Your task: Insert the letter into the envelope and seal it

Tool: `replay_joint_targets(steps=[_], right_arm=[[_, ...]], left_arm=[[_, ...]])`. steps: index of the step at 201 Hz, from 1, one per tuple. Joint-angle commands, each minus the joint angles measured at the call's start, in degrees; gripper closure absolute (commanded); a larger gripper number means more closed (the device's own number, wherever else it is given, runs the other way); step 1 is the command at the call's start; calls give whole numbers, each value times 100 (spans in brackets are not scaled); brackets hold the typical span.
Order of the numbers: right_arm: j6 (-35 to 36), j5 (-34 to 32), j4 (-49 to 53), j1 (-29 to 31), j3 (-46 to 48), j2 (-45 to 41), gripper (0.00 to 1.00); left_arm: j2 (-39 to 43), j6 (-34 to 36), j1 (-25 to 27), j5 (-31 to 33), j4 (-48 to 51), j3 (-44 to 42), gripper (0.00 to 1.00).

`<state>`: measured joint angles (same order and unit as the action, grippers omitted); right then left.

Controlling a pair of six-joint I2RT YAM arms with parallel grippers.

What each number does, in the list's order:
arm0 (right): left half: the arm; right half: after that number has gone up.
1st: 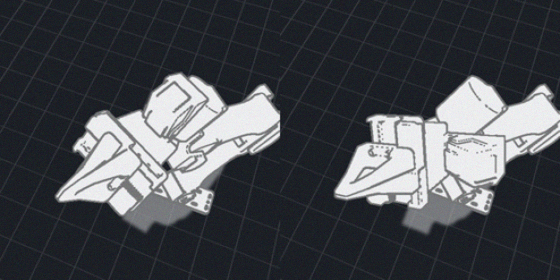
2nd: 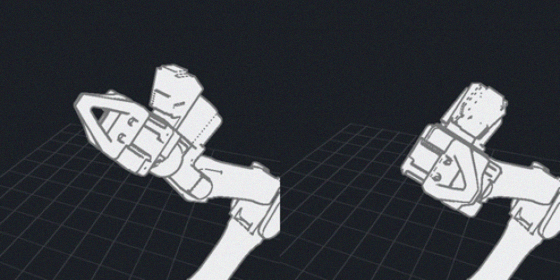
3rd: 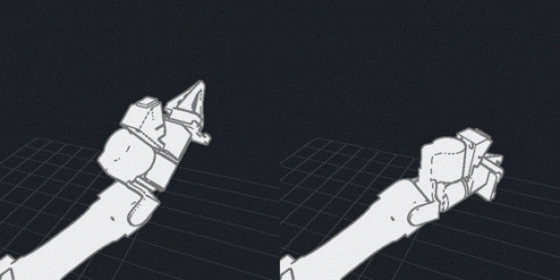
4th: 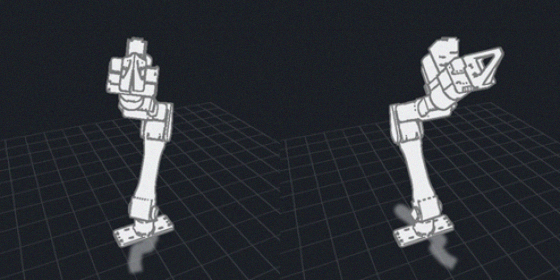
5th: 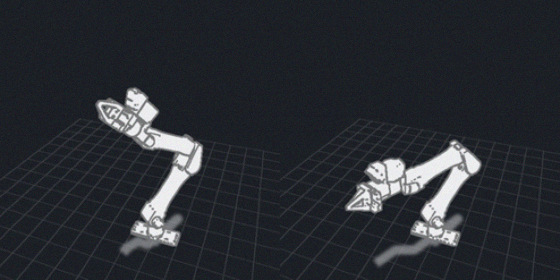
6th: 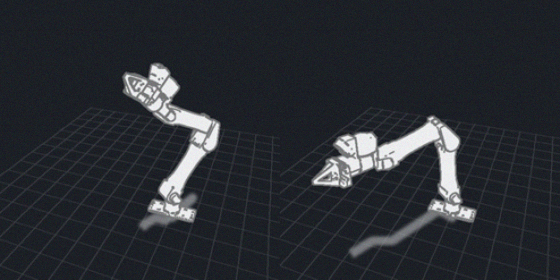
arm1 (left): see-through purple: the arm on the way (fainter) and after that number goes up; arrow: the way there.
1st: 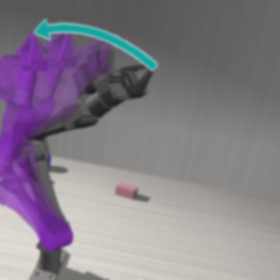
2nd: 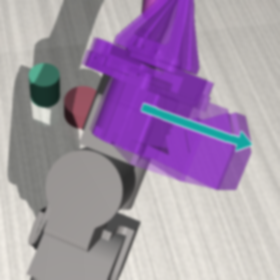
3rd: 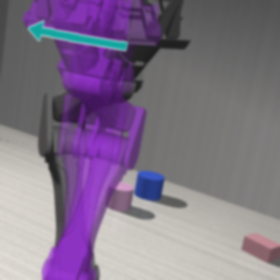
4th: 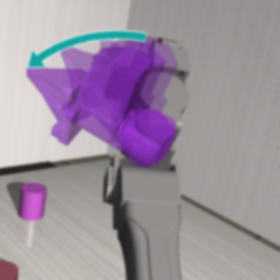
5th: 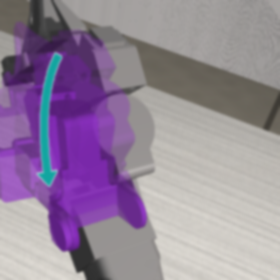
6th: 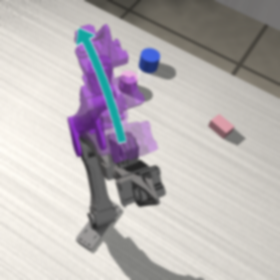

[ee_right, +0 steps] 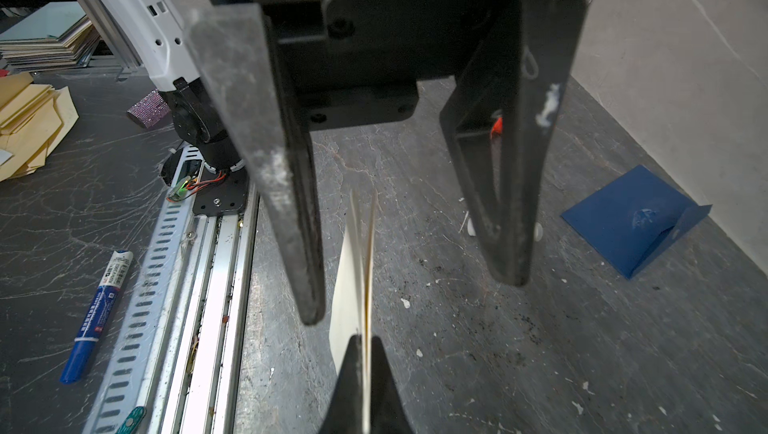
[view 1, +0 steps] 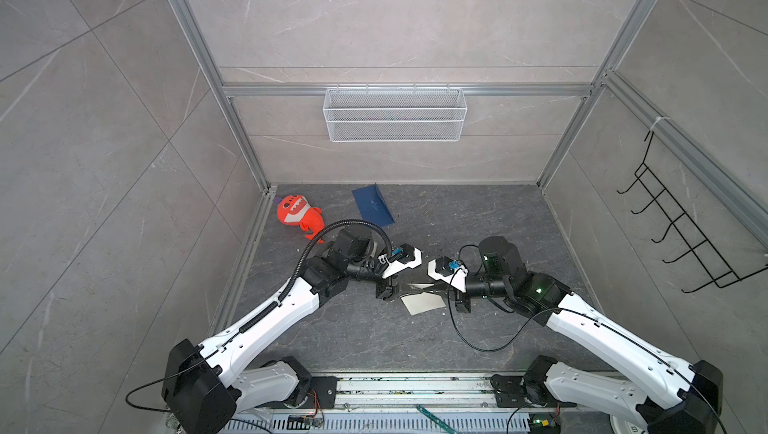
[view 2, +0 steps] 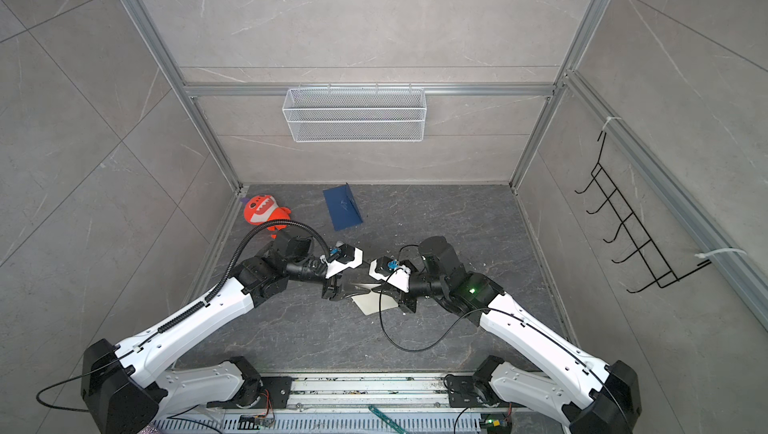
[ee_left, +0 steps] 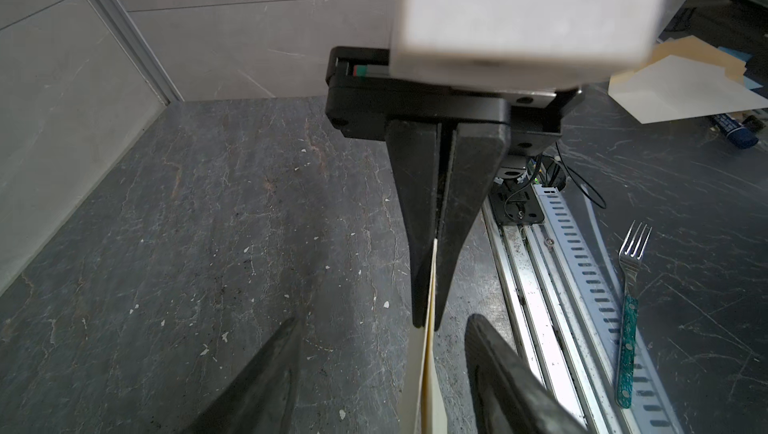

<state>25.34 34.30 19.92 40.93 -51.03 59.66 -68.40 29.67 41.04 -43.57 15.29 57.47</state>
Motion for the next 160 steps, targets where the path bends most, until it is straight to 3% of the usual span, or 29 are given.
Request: replay_joint_targets(steps=[1, 67, 160], right_arm=[[142, 5, 89, 55, -120, -22, 100], [199, -12, -21, 55, -87, -44, 100], [75, -215, -115, 63, -157, -25, 100]], left_arm=[[-89, 214, 29, -170, 183, 299, 43], [-129, 363, 49, -322, 320, 292, 70], [-121, 476, 52, -262, 559, 213, 100]])
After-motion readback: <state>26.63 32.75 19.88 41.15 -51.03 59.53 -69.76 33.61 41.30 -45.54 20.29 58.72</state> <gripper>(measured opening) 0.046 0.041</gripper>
